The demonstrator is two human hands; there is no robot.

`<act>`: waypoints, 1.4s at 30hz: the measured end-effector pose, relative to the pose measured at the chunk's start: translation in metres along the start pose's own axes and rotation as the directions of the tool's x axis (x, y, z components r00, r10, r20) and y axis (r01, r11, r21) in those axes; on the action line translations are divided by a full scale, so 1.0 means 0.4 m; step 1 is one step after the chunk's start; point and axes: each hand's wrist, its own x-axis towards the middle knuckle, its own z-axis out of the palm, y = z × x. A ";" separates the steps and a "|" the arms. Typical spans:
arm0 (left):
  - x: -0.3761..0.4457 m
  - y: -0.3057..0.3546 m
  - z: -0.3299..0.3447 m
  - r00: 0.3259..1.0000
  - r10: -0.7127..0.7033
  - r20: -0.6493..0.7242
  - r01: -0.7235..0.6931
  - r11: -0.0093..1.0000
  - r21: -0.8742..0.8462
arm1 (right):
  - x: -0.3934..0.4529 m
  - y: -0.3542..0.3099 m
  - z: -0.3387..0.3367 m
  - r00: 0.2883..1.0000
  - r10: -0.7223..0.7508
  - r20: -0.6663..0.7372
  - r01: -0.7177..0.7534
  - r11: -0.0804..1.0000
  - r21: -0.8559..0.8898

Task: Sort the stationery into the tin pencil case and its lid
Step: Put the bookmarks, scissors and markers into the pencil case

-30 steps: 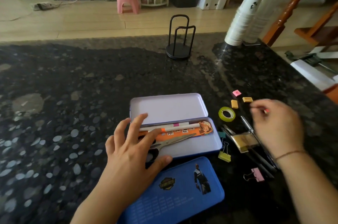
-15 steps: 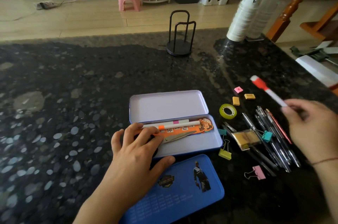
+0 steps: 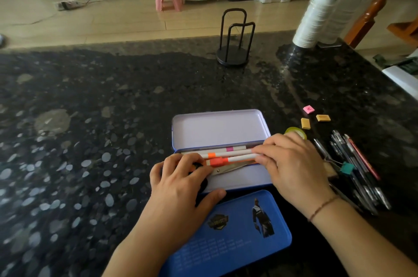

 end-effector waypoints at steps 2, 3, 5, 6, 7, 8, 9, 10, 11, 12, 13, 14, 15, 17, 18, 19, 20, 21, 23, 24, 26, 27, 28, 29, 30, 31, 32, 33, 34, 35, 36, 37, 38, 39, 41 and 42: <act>0.000 -0.002 -0.001 1.000 0.001 0.000 -0.001 1.000 -0.010 | 0.004 -0.011 0.005 1.000 0.007 -0.005 -0.007 1.000 -0.001; 0.000 -0.002 -0.001 1.000 0.003 -0.001 -0.003 1.000 -0.011 | 0.006 -0.015 0.005 1.000 0.015 -0.009 -0.015 1.000 -0.006; -0.001 -0.002 -0.002 1.000 0.003 -0.002 -0.003 1.000 -0.010 | 0.010 -0.022 0.004 1.000 0.016 -0.010 -0.016 1.000 -0.021; 0.000 -0.003 -0.002 1.000 0.004 -0.007 -0.004 1.000 -0.011 | 0.010 -0.025 -0.001 1.000 0.016 -0.006 -0.016 1.000 -0.026; 0.000 -0.002 -0.003 1.000 0.005 -0.016 -0.005 1.000 -0.015 | 0.008 -0.026 -0.005 1.000 0.019 -0.003 -0.019 0.999 -0.037; 0.000 -0.001 -0.004 1.000 0.005 -0.024 -0.006 1.000 -0.024 | 0.006 -0.025 -0.008 1.000 0.028 -0.003 -0.028 0.998 -0.053; -0.001 -0.001 -0.006 1.000 0.005 -0.030 -0.006 0.999 -0.032 | 0.004 -0.026 -0.009 0.999 0.042 -0.004 -0.043 0.997 -0.067; 0.002 0.005 -0.005 0.999 0.013 -0.032 -0.014 0.999 -0.036 | -0.002 -0.022 -0.013 0.998 0.064 -0.003 -0.064 0.995 -0.073; 0.004 0.010 -0.003 0.999 0.024 -0.032 -0.025 0.999 -0.035 | -0.008 -0.019 -0.014 0.996 0.085 0.001 -0.084 0.994 -0.073; 0.003 0.010 -0.003 0.999 0.032 -0.031 -0.033 0.999 -0.029 | -0.011 -0.020 -0.012 0.996 0.089 0.005 -0.088 0.994 -0.064; 0.002 0.011 -0.002 0.999 0.044 -0.028 -0.044 0.999 -0.020 | -0.013 -0.020 -0.011 0.996 0.085 0.008 -0.085 0.995 -0.050; 0.001 0.010 -0.001 0.998 0.053 -0.025 -0.053 0.999 -0.006 | -0.014 -0.020 -0.013 0.997 0.081 0.007 -0.081 0.996 -0.026; 0.001 0.009 0.000 0.998 0.057 -0.022 -0.057 0.998 0.007 | -0.014 -0.021 -0.016 0.997 0.082 0.000 -0.082 0.997 0.004; 0.001 0.009 0.000 0.998 0.054 -0.019 -0.054 0.998 0.019 | -0.017 -0.019 -0.026 0.996 0.079 -0.030 -0.077 0.996 0.051; 0.002 0.009 0.000 0.998 0.053 -0.019 -0.053 0.998 0.021 | -0.019 -0.016 -0.029 0.997 0.070 -0.038 -0.068 0.996 0.061; 0.002 0.010 -0.001 0.998 0.054 -0.021 -0.053 0.998 0.022 | -0.022 -0.009 -0.032 0.997 0.066 -0.033 -0.064 0.996 0.066; 0.003 0.012 -0.001 0.998 0.055 -0.024 -0.054 0.998 0.021 | -0.023 0.000 -0.037 0.997 0.071 -0.026 -0.069 0.995 0.073; 0.004 0.014 -0.001 0.998 0.058 -0.024 -0.058 0.998 0.019 | -0.024 0.013 -0.046 0.996 0.088 -0.033 -0.085 0.993 0.087; 0.004 0.017 0.002 0.997 0.073 -0.004 -0.073 0.997 0.016 | -0.025 0.055 -0.079 0.975 0.194 -0.106 -0.180 0.974 0.135; 0.004 0.019 0.003 0.997 0.082 0.013 -0.083 0.996 0.022 | -0.028 0.081 -0.105 0.945 0.287 -0.155 -0.261 0.950 0.170; 0.006 0.021 0.009 0.994 0.099 0.034 -0.101 0.994 0.045 | -0.045 0.152 -0.154 0.844 0.481 -0.236 -0.429 0.870 0.242; 0.007 0.021 0.011 0.994 0.102 0.037 -0.104 0.993 0.054 | -0.060 0.188 -0.174 0.792 0.555 -0.256 -0.497 0.829 0.258; 0.009 0.018 0.012 0.995 0.097 0.035 -0.099 0.993 0.060 | -0.076 0.222 -0.188 0.753 0.609 -0.250 -0.561 0.792 0.241; 0.011 0.012 0.011 0.996 0.084 0.031 -0.086 0.994 0.070 | -0.091 0.248 -0.195 0.732 0.649 -0.207 -0.618 0.761 0.199; 0.013 0.005 0.010 0.998 0.064 0.029 -0.067 0.994 0.087 | -0.104 0.262 -0.198 0.732 0.669 -0.131 -0.656 0.743 0.134; 0.015 -0.002 0.007 0.999 0.040 0.029 -0.043 0.994 0.105 | -0.114 0.268 -0.194 0.748 0.663 -0.040 -0.660 0.749 0.062; 0.017 -0.008 0.003 0.999 0.018 0.030 -0.021 0.993 0.113 | -0.120 0.265 -0.190 0.772 0.635 0.043 -0.635 0.773 -0.004; 0.018 -0.012 0.002 0.999 0.005 0.033 -0.009 0.994 0.111 | -0.122 0.258 -0.188 0.792 0.599 0.117 -0.597 0.800 -0.052; 0.019 -0.016 0.003 0.999 0.003 0.036 -0.007 0.994 0.109 | -0.121 0.247 -0.186 0.810 0.561 0.173 -0.556 0.827 -0.080; 0.020 -0.017 0.004 0.999 0.005 0.039 -0.009 0.994 0.108 | -0.119 0.241 -0.185 0.825 0.525 0.209 -0.519 0.850 -0.087; 0.020 -0.017 0.006 0.999 0.008 0.041 -0.013 0.994 0.107 | -0.120 0.236 -0.184 0.836 0.500 0.226 -0.496 0.865 -0.078; 0.021 -0.017 0.006 0.999 0.011 0.042 -0.015 0.994 0.108 | -0.120 0.235 -0.182 0.842 0.490 0.227 -0.489 0.870 -0.062; 0.021 -0.018 0.007 0.999 0.014 0.043 -0.018 0.993 0.113 | -0.121 0.235 -0.179 0.842 0.491 0.223 -0.492 0.869 -0.053; 0.022 -0.019 0.007 0.999 0.016 0.045 -0.022 0.992 0.121 | -0.122 0.235 -0.176 0.841 0.496 0.216 -0.497 0.866 -0.053; 0.023 -0.020 0.004 0.998 0.018 0.053 -0.025 0.990 0.136 | -0.125 0.236 -0.166 0.839 0.506 0.199 -0.504 0.861 -0.066; 0.023 -0.022 0.002 0.998 0.021 0.057 -0.029 0.990 0.140 | -0.128 0.237 -0.163 0.841 0.508 0.186 -0.505 0.861 -0.070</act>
